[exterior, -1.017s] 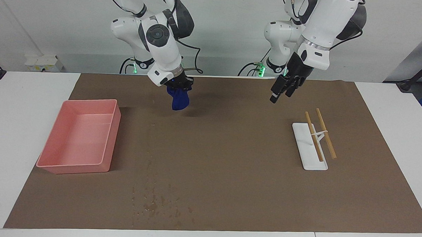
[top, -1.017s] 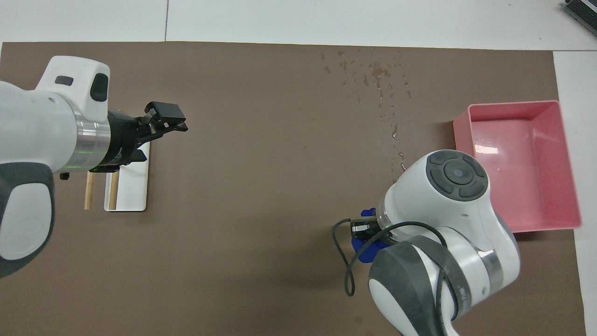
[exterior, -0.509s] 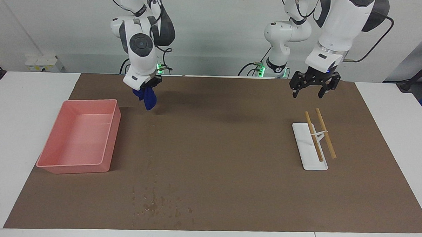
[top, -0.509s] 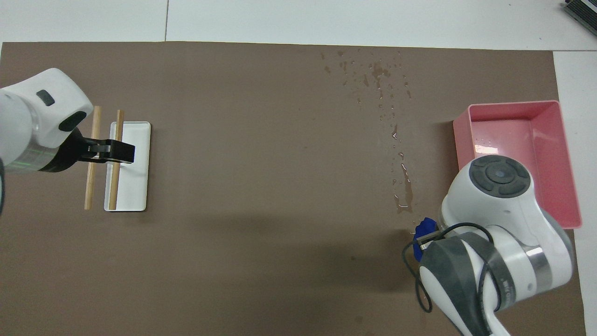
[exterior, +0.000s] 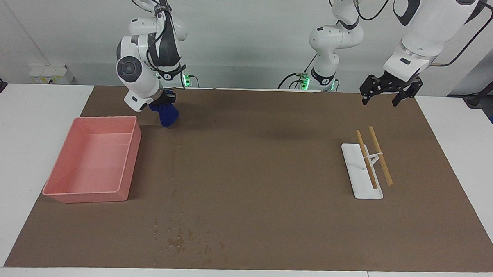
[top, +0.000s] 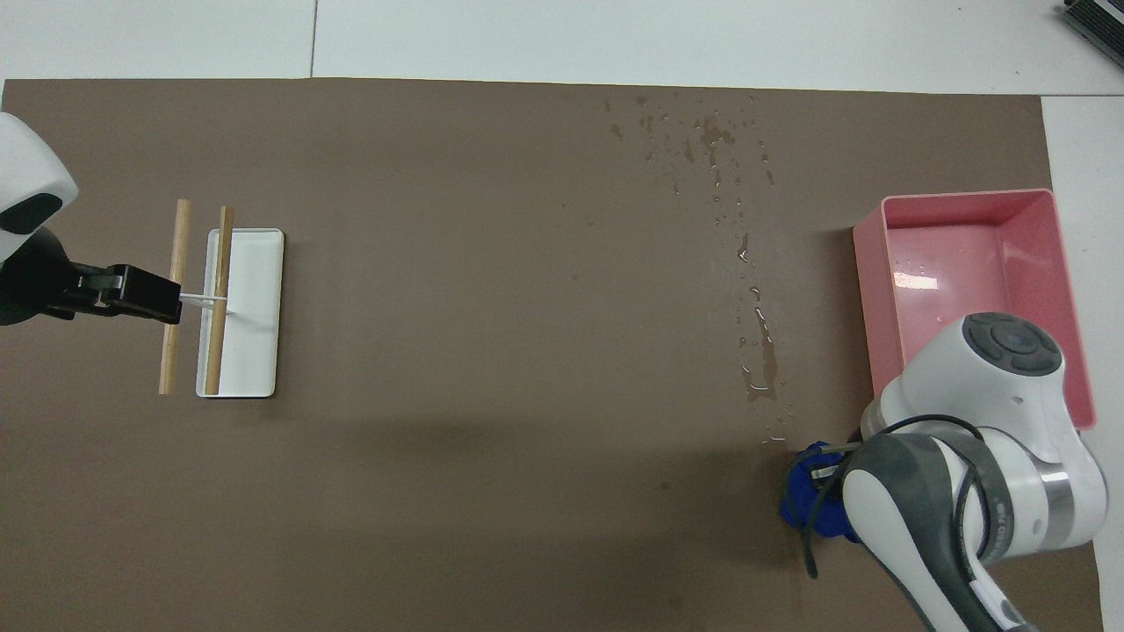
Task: Wipe water with towel using both arms
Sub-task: 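Press the towel onto the water streak with the right gripper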
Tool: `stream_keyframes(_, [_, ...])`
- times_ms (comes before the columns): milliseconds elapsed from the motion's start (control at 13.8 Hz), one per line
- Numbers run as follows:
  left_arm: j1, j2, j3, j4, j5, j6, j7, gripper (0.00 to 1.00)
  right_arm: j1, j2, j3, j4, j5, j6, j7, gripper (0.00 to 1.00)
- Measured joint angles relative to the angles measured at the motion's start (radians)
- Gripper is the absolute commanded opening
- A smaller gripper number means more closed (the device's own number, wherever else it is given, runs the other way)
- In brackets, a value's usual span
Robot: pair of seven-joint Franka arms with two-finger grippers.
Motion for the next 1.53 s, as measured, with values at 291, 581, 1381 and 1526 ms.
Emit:
stream_keyframes(291, [0.000,0.007,0.001,0.010,-0.013,-0.018,-0.004,1.00,0.032,0.000,0.005,-0.036,0.039,0.061,0.070,0.00])
stream_keyframes(581, [0.022,0.007,0.002,0.010,-0.013,-0.036,-0.004,1.00,0.043,0.002,0.005,-0.121,0.055,0.205,0.070,0.00])
stream_keyframes(1381, [-0.037,0.006,0.039,0.008,-0.014,-0.036,-0.005,1.00,0.091,0.140,0.005,-0.103,0.055,0.607,0.071,0.00])
stream_keyframes(1526, [-0.085,0.005,0.097,0.008,-0.014,-0.036,-0.004,1.00,0.090,0.169,0.004,-0.050,0.055,0.621,0.058,0.00])
